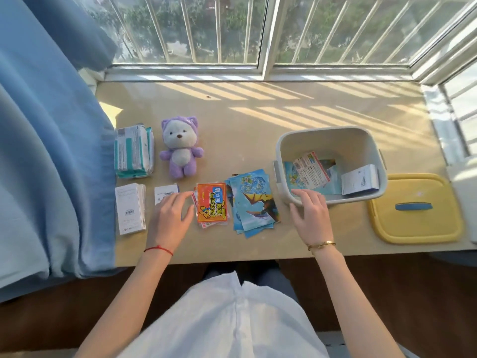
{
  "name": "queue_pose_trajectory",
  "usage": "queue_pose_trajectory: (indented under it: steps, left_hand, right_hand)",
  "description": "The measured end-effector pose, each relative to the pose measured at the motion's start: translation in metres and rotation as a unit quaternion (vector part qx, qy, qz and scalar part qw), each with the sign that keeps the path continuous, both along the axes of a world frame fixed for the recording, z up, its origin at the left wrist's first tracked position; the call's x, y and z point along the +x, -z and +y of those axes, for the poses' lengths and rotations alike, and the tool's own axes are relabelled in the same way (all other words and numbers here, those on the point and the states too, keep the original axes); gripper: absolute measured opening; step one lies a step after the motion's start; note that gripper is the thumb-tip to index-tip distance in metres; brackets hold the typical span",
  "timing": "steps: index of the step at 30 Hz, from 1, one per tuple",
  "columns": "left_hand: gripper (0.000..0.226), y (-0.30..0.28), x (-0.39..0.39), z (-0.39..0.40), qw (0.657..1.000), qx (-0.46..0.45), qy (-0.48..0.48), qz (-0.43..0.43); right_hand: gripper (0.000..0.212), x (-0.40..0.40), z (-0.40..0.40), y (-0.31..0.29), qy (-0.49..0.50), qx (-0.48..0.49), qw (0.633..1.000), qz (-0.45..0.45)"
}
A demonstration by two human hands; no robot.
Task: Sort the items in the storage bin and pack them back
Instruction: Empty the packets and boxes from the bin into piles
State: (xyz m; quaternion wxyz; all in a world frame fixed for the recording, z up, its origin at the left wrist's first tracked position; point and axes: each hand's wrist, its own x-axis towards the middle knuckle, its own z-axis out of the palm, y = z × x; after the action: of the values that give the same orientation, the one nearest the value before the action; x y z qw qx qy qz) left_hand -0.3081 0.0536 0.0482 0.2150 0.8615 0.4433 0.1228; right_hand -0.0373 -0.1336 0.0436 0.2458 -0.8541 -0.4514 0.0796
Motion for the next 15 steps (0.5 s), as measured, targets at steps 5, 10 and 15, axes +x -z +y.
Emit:
queue_pose_trajectory:
  steps: [5,10,15]
  left_hand:
    - [0.031,-0.025,0.037,-0.010,1.000,0.009,0.013,-0.009]
    - [0.031,-0.035,0.095,-0.040,1.000,0.010,-0.008,-0.013]
    - [0.029,-0.039,0.155,-0.092,0.998,0.019,-0.062,-0.024]
  right_hand:
    - [0.035,0.051,-0.026,-0.015,0.024,-0.008,1.000,0.011]
    - [0.033,0.118,-0.051,-0.020,0.023,-0.025,0.999,0.022]
    - [0.034,0.188,-0.078,-0.019,-0.014,-0.035,0.999,0.020]
